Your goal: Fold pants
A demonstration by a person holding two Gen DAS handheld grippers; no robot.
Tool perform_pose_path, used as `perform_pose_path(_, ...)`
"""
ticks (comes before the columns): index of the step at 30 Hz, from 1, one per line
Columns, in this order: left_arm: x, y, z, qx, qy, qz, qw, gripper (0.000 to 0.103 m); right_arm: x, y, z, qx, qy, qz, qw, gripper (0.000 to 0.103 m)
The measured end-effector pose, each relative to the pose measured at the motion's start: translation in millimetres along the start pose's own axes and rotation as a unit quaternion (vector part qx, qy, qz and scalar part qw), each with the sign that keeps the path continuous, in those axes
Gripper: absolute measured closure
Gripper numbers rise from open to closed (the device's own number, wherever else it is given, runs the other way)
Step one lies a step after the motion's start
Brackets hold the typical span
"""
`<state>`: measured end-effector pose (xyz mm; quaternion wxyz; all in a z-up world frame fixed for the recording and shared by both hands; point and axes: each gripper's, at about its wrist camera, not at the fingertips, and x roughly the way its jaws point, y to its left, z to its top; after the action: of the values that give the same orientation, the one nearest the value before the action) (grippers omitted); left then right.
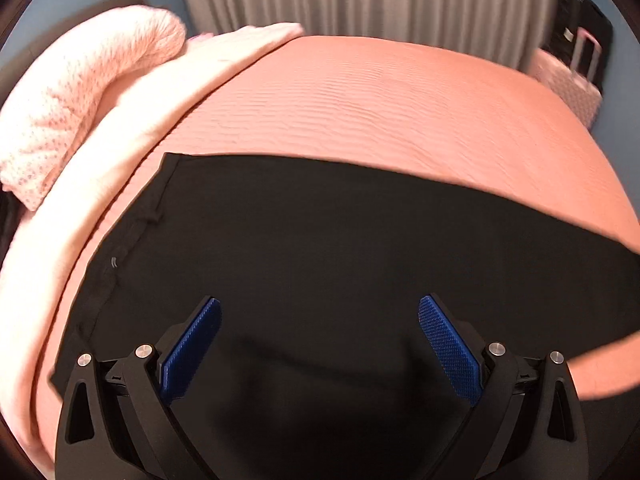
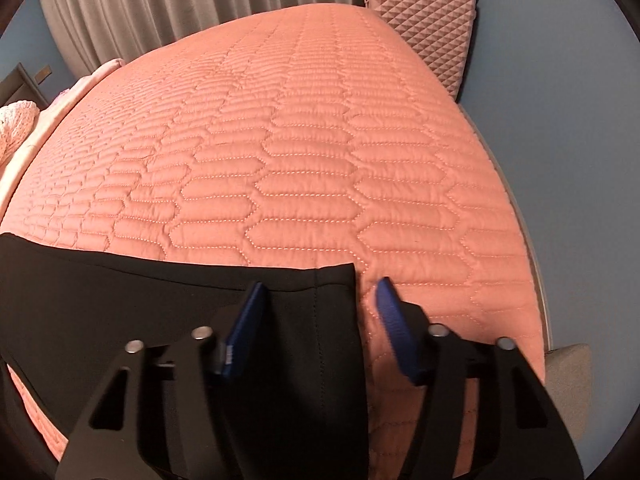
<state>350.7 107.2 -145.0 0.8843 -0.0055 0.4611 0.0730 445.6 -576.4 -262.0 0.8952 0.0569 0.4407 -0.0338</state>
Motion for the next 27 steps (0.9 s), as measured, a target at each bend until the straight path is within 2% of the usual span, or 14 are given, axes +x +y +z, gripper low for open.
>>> perform_pose_path(2, 20.6, 33.4, 29.7, 0.004, -0.022, 0.055, 0.9982, 0.006, 1.4, 2.0, 1.7, 0.001, -0.001, -0.007, 1.0, 0.053)
perform_pose_path(3, 30.1, 48.2, 44.0, 0.013, -0.038, 0.087, 0.9954, 0.006, 5.0, 4.0, 5.5, 0.001, -0.002, -0.012, 1.0, 0.053)
perform_pose_path(6, 61.3, 86.7, 82.0, 0.032, -0.063, 0.149, 0.9862, 0.006, 2.4, 4.8, 2.2, 0.008, -0.005, -0.023, 1.0, 0.054)
perform_pose_path(9, 98.3, 126.6, 118.2, 0.014, -0.048, 0.149, 0.9875, 0.006, 2.8, 5.1, 1.8, 0.018, -0.01, -0.027, 0.999, 0.054)
perform_pose_path(12, 147.6, 162.4, 141.5, -0.018, 0.015, 0.119, 0.9926, 0.006, 1.9, 4.9, 0.5, 0.028, -0.014, -0.028, 0.999, 0.054)
perform_pose_path(17, 181.6, 185.8, 140.8, -0.036, 0.041, 0.099, 0.9936, 0.008, 1.7, 7.1, 0.5, 0.036, -0.015, -0.04, 0.998, 0.052)
perform_pose_path(18, 186.6, 182.7, 139.9, -0.034, 0.047, 0.088, 0.9945, 0.012, 2.6, 8.4, 2.1, 0.036, -0.015, -0.043, 0.998, 0.052)
perform_pose_path(20, 193.3, 177.1, 131.7, -0.034, 0.061, 0.058, 0.9959, 0.039, 2.4, 9.8, 1.9, 0.039, -0.015, -0.048, 0.998, 0.052)
perform_pose_path(21, 193.9, 174.2, 127.7, -0.034, 0.061, 0.046, 0.9965, 0.043, 2.4, 10.2, 1.9, 0.041, -0.015, -0.049, 0.998, 0.052)
perform_pose_path(22, 194.0, 169.3, 125.4, -0.033, 0.057, 0.051, 0.9965, 0.045, 2.2, 10.3, 1.6, 0.044, -0.016, -0.05, 0.998, 0.052)
perform_pose_path(24, 193.1, 164.0, 124.2, -0.027, 0.057, 0.059, 0.9963, 0.058, 1.8, 11.8, 1.5, 0.047, -0.016, -0.056, 0.997, 0.053)
perform_pose_path(27, 182.0, 163.7, 122.9, -0.035, 0.055, 0.045, 0.9969, 0.072, -1.9, 17.8, 2.1, 0.041, -0.014, -0.062, 0.997, 0.068)
